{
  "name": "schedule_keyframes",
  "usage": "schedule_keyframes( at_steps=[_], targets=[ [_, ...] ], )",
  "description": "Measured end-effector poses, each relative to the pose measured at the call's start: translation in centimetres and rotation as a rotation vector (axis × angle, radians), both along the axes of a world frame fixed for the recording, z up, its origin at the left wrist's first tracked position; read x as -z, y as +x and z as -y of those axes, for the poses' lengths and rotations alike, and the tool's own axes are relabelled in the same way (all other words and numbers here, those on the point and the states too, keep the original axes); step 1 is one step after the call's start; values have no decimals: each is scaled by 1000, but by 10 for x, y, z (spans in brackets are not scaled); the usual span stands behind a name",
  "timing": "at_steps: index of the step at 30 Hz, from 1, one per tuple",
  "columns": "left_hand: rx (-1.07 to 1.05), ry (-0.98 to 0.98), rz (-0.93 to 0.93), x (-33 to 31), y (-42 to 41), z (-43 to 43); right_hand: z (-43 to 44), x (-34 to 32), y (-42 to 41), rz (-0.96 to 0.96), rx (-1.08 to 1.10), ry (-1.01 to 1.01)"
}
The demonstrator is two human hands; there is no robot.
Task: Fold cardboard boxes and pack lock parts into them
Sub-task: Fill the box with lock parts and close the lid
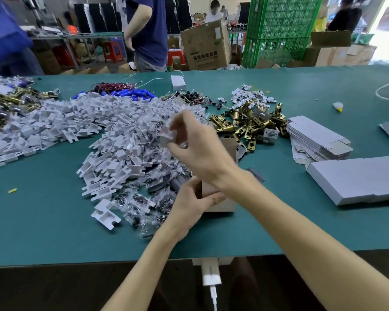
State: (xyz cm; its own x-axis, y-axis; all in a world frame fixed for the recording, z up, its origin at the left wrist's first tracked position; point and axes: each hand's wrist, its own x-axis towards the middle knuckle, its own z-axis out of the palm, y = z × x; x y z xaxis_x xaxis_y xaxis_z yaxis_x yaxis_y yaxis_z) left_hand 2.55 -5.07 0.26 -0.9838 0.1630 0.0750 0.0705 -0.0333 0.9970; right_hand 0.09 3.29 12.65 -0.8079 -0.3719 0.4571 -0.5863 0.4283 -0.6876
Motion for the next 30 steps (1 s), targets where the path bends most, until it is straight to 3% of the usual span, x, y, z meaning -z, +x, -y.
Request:
schedule_keyframes(
  at_steps=[5,9,19,30],
  targets=[
    [27,90,-10,3,0,-1,-81,-18,4,53,75,-78],
    [28,85,-25,1,0,-1,-117,-10,15,49,79,44],
    [39,110,-24,-3,3,-1,-104,11,14,-219,196,398],
    [46,111,-39,-1,2,0,-96,10,23,-213,322,489]
  ],
)
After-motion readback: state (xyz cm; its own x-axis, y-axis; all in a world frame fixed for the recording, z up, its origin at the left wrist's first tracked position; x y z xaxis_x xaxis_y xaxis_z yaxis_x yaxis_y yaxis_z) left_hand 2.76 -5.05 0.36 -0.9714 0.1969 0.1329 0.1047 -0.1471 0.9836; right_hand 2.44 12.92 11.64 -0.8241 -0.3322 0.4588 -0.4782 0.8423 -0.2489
